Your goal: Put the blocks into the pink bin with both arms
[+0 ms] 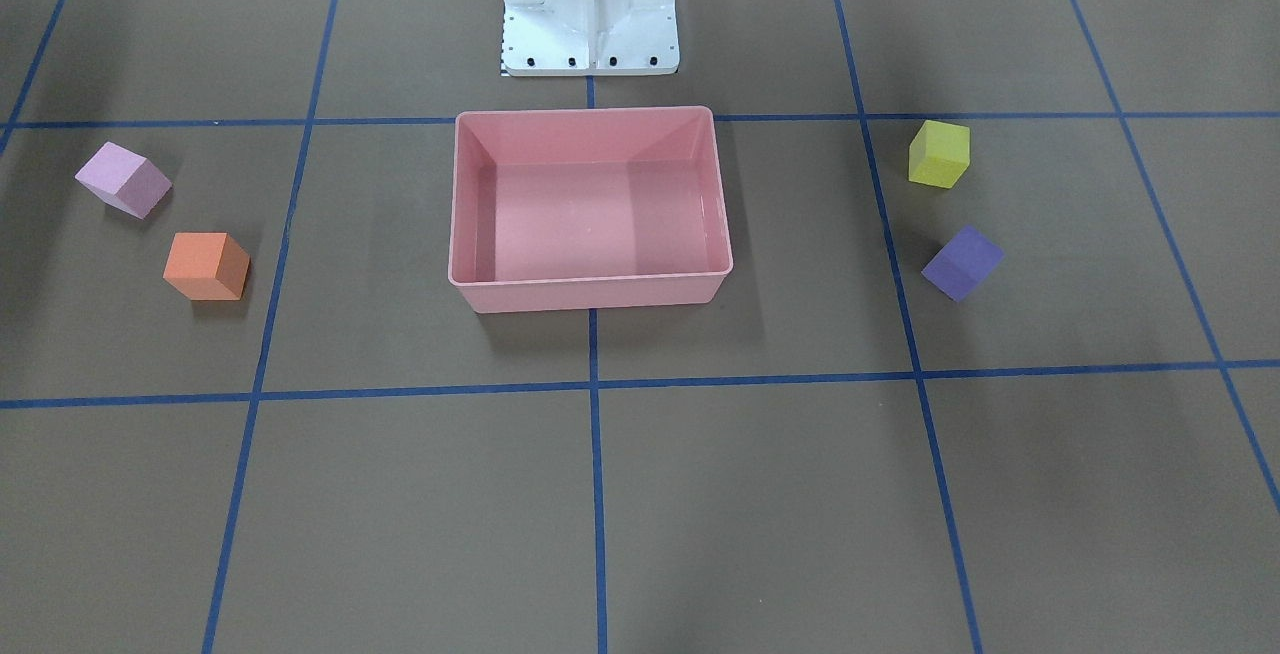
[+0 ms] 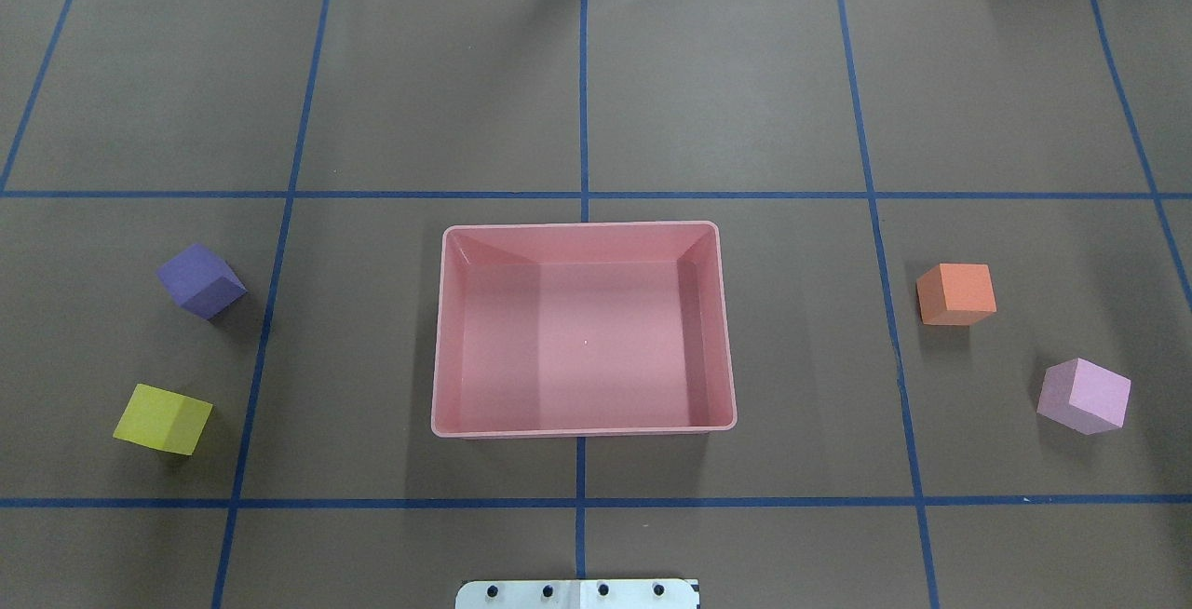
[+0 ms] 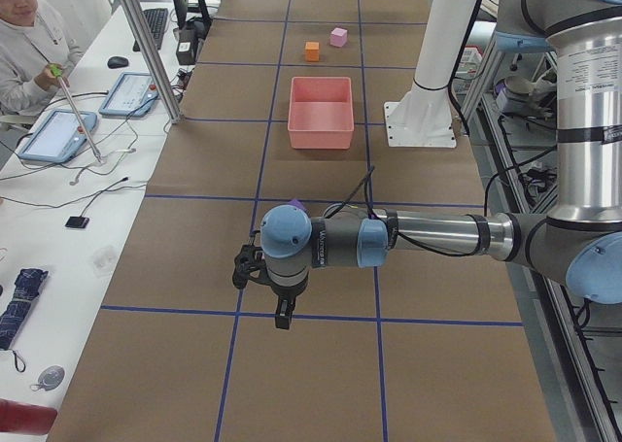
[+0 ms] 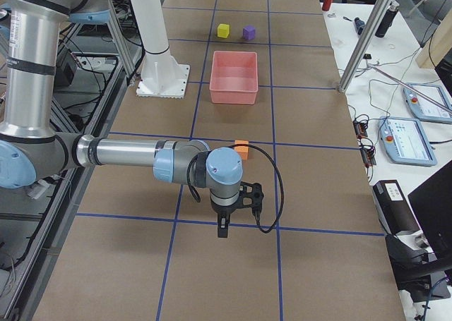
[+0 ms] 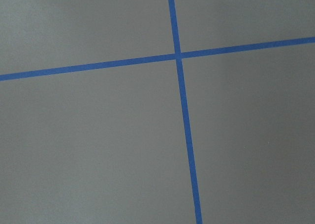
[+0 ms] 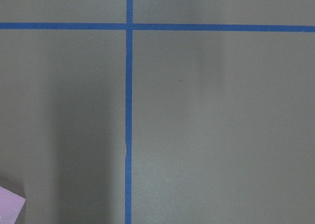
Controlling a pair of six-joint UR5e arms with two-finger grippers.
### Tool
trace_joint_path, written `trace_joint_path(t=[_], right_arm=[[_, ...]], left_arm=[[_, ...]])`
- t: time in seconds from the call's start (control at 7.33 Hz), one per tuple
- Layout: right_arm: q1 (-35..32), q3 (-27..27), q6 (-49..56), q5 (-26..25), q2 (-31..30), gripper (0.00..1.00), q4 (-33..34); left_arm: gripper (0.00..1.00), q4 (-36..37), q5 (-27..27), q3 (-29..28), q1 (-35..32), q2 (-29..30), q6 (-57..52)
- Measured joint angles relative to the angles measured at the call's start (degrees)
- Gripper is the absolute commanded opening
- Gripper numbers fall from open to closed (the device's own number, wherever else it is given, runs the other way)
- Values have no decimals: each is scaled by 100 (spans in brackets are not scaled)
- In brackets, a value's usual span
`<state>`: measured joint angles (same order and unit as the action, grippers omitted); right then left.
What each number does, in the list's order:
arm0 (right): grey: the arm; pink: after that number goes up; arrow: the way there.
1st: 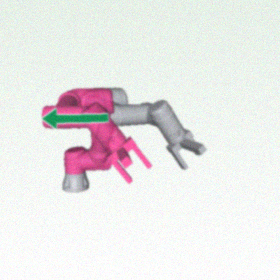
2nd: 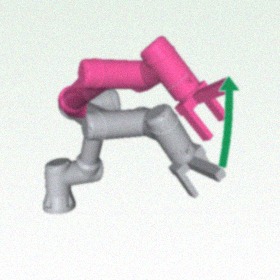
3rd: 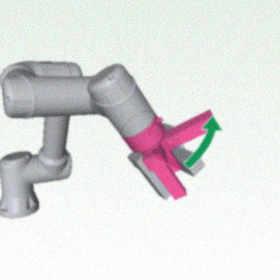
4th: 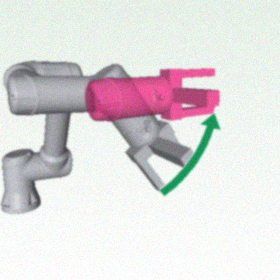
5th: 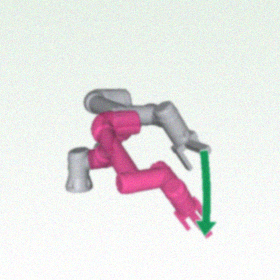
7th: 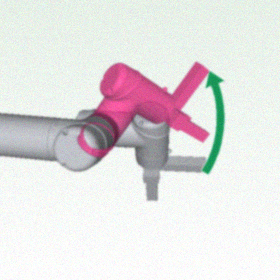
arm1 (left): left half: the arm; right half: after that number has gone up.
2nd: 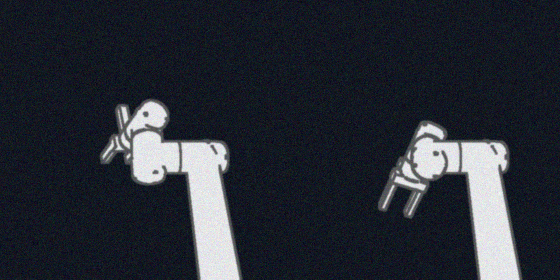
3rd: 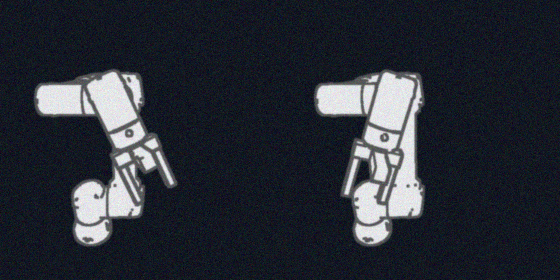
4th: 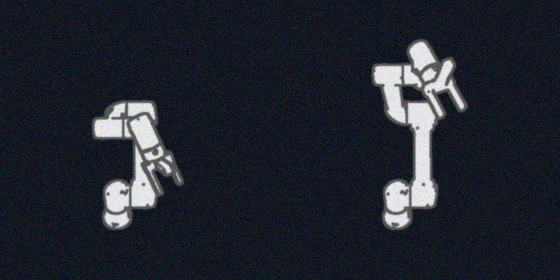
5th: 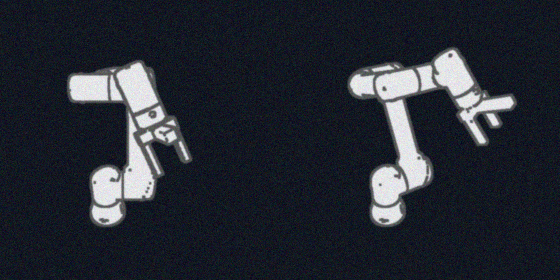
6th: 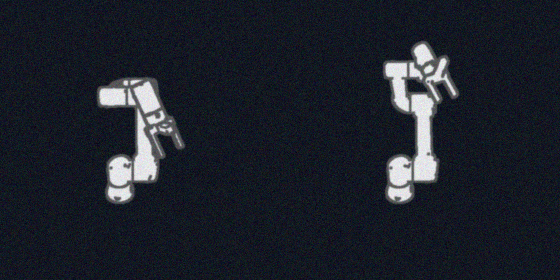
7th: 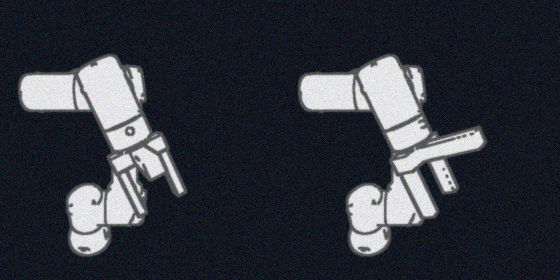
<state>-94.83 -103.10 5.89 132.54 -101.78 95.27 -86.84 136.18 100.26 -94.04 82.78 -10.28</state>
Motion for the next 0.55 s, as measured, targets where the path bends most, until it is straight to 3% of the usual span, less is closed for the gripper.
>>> trace_joint_path(t=[0.55], right_arm=[[0,-6,0,0,0,100,0]], left_arm=[[100,-42,0,217,6,2,-20]])
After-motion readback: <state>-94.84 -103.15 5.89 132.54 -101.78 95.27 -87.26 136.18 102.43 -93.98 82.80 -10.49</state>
